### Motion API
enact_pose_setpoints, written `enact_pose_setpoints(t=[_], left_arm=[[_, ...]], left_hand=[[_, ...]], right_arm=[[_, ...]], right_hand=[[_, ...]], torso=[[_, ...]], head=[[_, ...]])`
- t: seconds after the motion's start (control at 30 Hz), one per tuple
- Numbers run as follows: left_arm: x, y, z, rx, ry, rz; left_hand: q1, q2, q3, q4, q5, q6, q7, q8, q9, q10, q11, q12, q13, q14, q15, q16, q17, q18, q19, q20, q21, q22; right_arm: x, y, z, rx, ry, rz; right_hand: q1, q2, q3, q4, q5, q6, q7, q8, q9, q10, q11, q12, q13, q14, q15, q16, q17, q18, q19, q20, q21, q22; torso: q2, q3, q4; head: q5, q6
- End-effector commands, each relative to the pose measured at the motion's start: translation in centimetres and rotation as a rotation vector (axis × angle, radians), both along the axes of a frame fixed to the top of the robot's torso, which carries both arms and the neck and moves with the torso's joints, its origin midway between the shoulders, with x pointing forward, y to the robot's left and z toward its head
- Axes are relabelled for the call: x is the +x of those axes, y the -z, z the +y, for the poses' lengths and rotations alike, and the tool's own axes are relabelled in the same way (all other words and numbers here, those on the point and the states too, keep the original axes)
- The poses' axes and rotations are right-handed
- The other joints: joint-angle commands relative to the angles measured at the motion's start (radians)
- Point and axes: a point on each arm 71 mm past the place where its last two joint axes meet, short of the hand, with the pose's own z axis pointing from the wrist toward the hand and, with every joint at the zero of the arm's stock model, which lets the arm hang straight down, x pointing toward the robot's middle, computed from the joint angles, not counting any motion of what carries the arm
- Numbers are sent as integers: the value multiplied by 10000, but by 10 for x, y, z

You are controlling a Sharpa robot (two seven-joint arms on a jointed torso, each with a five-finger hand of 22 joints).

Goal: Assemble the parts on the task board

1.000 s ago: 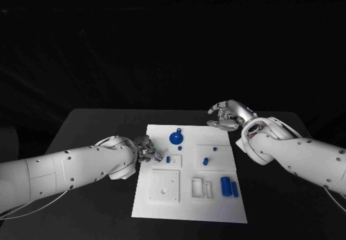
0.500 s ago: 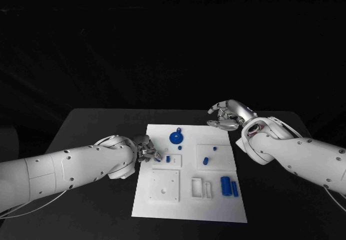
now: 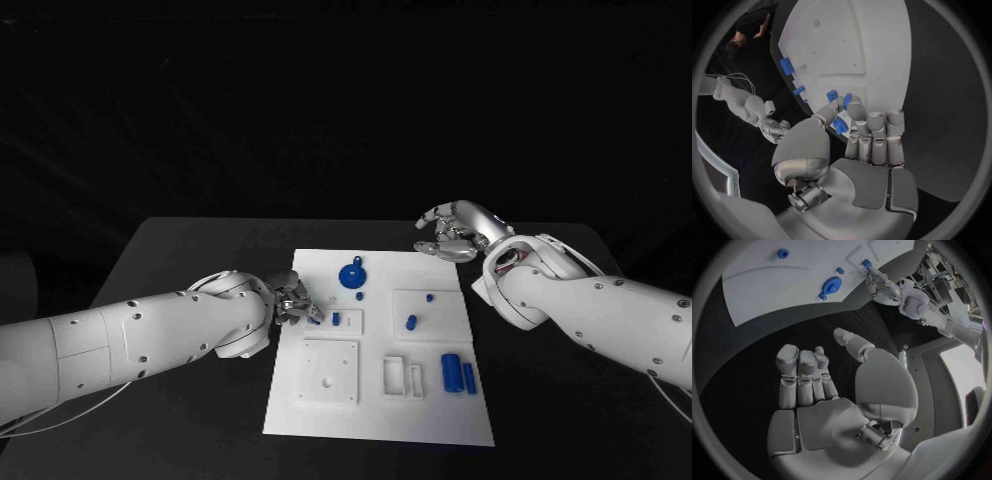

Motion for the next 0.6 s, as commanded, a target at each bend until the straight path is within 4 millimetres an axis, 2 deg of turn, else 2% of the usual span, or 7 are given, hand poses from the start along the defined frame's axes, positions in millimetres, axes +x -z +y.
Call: enact_pose_setpoints(t=[0.03,0.6], left_arm=[[-3,9,4,459,29,434],[-4,10,1,554,160,484]], left_hand=[[6,128,158,-122,9,441,-399,377,18,453,-431,71,10,499,-587,64,10,101,27,-1426,51,-10],[-118,-7,112,-14,-244,597,-445,469,48,502,-468,286,96,557,-621,244,67,131,67,-1437,182,-22]], right_arm=[[-1,1,1,-65,-153,32],[-1,0,1,-71,-160,41]], right_hand=[[-63,43,-35,9,56,-35,101,-9,-10,-60,-20,70,-14,61,-5,-48,-2,1180,20,-35,-55,23],[-68,42,-45,10,64,-36,102,-9,-12,-64,-19,75,-21,60,-4,-50,-2,1180,20,-36,-60,26]], torso=[[4,3,-9],[1,12,-12]], head=[[8,-3],[21,-33]])
